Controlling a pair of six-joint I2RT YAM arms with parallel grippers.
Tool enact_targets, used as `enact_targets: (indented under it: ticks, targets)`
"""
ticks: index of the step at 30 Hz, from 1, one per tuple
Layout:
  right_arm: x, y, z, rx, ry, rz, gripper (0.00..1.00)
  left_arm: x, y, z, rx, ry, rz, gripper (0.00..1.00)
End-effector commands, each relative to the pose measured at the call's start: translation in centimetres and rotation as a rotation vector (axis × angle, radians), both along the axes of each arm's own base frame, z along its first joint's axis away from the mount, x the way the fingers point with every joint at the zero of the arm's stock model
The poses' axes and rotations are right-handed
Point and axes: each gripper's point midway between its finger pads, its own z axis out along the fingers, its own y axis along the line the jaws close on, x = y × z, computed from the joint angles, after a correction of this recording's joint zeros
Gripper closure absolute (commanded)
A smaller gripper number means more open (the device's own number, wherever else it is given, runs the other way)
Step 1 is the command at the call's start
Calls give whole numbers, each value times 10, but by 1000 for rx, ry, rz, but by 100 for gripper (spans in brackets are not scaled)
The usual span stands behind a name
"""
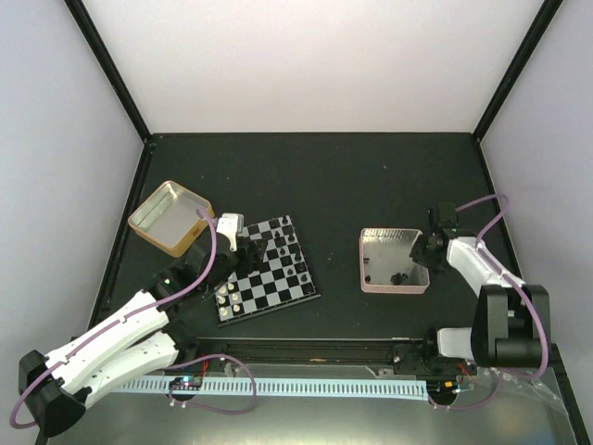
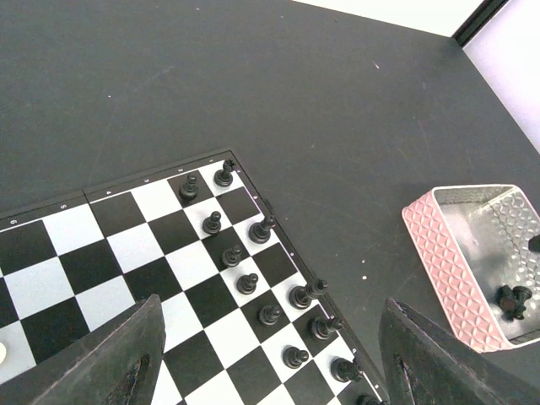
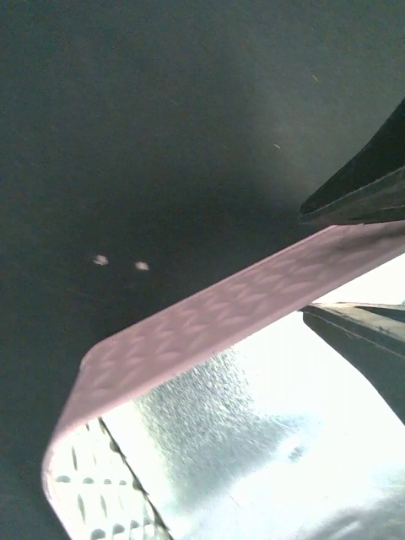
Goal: Set up the chess pieces on the board
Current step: Adjust the storage box at the center of the board.
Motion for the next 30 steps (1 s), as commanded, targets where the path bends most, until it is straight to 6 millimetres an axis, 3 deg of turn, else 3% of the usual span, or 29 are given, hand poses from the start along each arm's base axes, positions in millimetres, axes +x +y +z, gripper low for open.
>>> enact_targets:
  ticks: [1,11,13,15,18,21,25,30]
  targets:
    - [-20,28,-1,170,-22,-5,74,4,-4,20,-46,-41,-9,29]
    - [-43,88,5,344,-36,119,77,7,-9,21,-49,-31,-17,29]
    - [-44,91,6,338,-33,136,77,8,-10,21,-51,-28,-17,29]
    - [-43,81,8,277,-37,117,75,7,-10,21,-52,-26,-18,29]
    - [-35,71,26,217,-89,98,75,6,-12,21,-59,-21,-29,29]
    - [-22,78,52,249,-180,122,75,6,-15,20,-60,-14,-42,29]
    - [-8,102,69,323,-241,171,75,4,-19,21,-70,-8,-63,29]
    - [6,147,63,448,-241,183,76,-2,-19,25,-86,-5,-83,29]
